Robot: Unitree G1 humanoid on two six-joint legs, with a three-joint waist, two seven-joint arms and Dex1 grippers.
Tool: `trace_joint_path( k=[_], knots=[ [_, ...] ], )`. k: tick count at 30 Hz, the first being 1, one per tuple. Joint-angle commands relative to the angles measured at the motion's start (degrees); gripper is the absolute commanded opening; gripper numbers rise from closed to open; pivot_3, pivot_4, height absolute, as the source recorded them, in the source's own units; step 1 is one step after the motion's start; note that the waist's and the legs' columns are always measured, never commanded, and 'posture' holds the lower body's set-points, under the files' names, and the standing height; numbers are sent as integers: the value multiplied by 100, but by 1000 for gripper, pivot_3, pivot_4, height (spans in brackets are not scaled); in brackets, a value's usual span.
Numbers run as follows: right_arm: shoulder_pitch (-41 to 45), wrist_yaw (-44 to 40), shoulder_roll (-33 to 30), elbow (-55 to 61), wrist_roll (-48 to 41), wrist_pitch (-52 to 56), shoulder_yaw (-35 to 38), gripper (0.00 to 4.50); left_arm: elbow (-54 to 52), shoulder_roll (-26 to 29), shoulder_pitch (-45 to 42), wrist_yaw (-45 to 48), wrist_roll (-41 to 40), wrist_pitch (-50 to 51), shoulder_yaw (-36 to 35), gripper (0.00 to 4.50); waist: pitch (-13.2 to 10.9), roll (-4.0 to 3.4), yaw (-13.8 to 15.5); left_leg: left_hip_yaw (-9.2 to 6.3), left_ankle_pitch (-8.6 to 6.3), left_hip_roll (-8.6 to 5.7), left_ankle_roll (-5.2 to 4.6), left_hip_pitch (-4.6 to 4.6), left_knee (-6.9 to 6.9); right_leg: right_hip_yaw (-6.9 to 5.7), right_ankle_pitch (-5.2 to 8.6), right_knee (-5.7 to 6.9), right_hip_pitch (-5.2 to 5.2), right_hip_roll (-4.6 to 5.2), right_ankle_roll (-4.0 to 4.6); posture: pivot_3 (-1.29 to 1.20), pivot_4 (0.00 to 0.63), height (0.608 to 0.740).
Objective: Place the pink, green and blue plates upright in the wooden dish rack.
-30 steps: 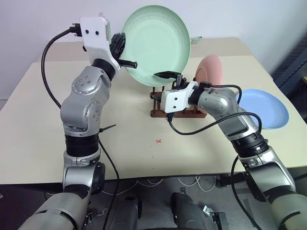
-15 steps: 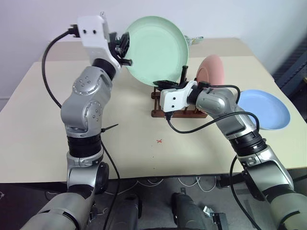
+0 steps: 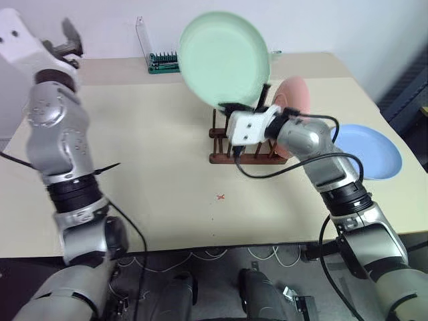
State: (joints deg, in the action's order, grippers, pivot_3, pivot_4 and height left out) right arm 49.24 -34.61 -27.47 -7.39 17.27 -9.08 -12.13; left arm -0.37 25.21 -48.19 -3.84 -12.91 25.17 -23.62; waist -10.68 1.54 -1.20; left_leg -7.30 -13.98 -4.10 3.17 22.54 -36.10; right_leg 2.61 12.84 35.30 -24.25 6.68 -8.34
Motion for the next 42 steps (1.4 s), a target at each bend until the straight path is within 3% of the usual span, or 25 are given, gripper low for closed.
trace_joint_path(
  k=[1, 7, 12, 17, 22, 31, 42],
  knots=[
    [265, -179, 323, 851, -1493, 837, 852, 0, 37, 241, 634, 1003, -69, 99, 505, 3957, 1, -1, 6, 0, 0, 0, 0, -1, -1, 0, 0, 2, 0, 0, 0, 0, 150, 740],
    [-331, -276, 625, 2552, -4056, 3468, 1717, 0, -972, 281, 2290, 2803, -1031, 116, 850, 3957, 0, -2, 7, -16, -14, 3, -25, 3, 0, -2, 0, -2, 3, 0, 2, 0, 150, 740],
    [-562, 567, 945, 3029, -5500, 5062, 2301, 0, -1371, 371, 2969, 3566, -1713, 469, 867, 3957, -4, -10, 12, -18, -18, 5, -31, -1, 4, -1, -4, 21, -9, -2, 11, 0, 150, 740],
    [-712, 1542, 1402, 2960, -6532, 5783, 2907, 0, -1760, 634, 3573, 4294, -2036, 825, 1282, 3957, 0, -24, 4, -10, -18, 8, -32, -10, 9, 2, -6, 22, -4, -7, 15, 0, 150, 740],
    [-731, 1950, 1422, 2792, -7097, 6105, 3042, 0, -2034, 593, 3821, 4436, -2186, 918, 1460, 3957, -1, -26, 19, -7, -19, 7, -34, -7, 5, 2, -6, 20, -3, -6, 15, 0, 150, 740],
    [-882, 2148, 1272, 2547, -7094, 6011, 2978, 0, -2363, 512, 3976, 4520, -2631, 1025, 1459, 3957, -1, -26, 6, -4, -20, 8, -36, -8, 7, 2, -6, 19, -4, -6, 14, 0, 150, 740],
    [-915, 3127, 1453, 2114, -7918, 6458, 3362, 0, -2435, 476, 3954, 4444, -2535, 982, 1721, 3957, -2, -28, 8, -2, -20, 9, -37, -7, 7, 3, -6, 18, -4, -7, 15, 0, 150, 740]
  ],
)
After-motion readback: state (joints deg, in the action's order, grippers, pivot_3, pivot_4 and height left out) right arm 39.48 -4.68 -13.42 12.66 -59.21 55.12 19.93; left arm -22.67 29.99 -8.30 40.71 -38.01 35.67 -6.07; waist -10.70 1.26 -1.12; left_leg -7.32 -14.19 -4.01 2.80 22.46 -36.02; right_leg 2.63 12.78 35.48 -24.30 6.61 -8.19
